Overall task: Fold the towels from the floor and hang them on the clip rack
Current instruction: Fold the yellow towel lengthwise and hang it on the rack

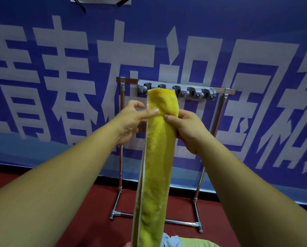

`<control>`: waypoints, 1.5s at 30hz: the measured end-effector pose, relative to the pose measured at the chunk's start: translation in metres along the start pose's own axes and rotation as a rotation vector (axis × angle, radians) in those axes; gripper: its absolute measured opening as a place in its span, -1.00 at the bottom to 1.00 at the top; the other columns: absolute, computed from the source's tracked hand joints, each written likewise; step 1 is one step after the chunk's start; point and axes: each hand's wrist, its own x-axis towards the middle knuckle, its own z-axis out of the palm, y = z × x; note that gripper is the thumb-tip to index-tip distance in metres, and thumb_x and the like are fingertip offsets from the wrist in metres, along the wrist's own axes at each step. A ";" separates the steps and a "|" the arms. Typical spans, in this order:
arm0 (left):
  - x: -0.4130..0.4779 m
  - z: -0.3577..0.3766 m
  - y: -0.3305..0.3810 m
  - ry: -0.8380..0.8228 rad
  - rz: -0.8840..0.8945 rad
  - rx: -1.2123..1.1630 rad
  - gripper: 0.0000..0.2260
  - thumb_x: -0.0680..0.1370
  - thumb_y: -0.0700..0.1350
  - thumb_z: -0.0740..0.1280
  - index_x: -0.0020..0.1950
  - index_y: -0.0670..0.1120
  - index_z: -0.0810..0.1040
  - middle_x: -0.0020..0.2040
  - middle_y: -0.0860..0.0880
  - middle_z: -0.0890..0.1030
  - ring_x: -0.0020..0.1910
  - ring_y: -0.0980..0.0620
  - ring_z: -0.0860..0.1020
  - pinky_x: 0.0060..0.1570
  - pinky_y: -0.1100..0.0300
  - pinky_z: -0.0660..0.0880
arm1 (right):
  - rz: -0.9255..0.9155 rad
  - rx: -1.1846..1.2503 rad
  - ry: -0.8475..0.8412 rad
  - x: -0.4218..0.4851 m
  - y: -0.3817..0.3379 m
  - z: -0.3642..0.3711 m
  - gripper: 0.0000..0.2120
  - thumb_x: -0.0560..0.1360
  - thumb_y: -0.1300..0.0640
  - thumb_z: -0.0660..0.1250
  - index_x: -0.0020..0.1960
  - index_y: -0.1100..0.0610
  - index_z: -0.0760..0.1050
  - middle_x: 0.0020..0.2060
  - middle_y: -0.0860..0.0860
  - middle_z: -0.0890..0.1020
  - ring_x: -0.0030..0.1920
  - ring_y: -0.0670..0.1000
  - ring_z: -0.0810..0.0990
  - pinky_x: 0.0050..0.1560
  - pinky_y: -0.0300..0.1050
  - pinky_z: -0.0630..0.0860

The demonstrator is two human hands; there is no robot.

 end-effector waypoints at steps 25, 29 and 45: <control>0.002 0.018 -0.055 0.056 0.077 0.276 -0.67 0.49 -0.17 0.62 0.14 -0.03 0.56 0.09 -0.13 0.72 0.12 -0.12 0.71 0.24 -0.15 0.64 | -0.018 0.165 0.156 0.006 -0.040 -0.008 -0.80 0.68 0.21 0.32 0.25 0.12 0.66 0.09 0.10 0.77 0.12 0.15 0.75 0.07 0.11 0.71; -0.001 0.011 -0.059 0.030 0.059 0.207 -0.81 0.52 -0.23 0.58 0.07 -0.10 0.64 0.06 -0.21 0.76 0.12 -0.22 0.74 0.23 -0.23 0.65 | 0.009 0.169 0.214 0.011 -0.048 -0.012 -0.84 0.66 0.23 0.35 0.16 0.07 0.67 0.01 0.07 0.78 0.05 0.11 0.75 -0.05 0.04 0.69; 0.013 0.022 -0.090 0.235 -0.286 -0.398 -0.84 0.63 -0.36 0.41 0.18 -0.24 0.56 -0.07 -0.25 0.68 -0.15 -0.15 0.70 -0.31 -0.01 0.70 | 0.521 -0.009 -0.117 -0.022 0.103 -0.019 -0.66 0.56 -0.19 0.45 0.05 0.10 0.66 -0.21 0.05 0.67 -0.21 0.01 0.51 -0.11 -0.09 0.40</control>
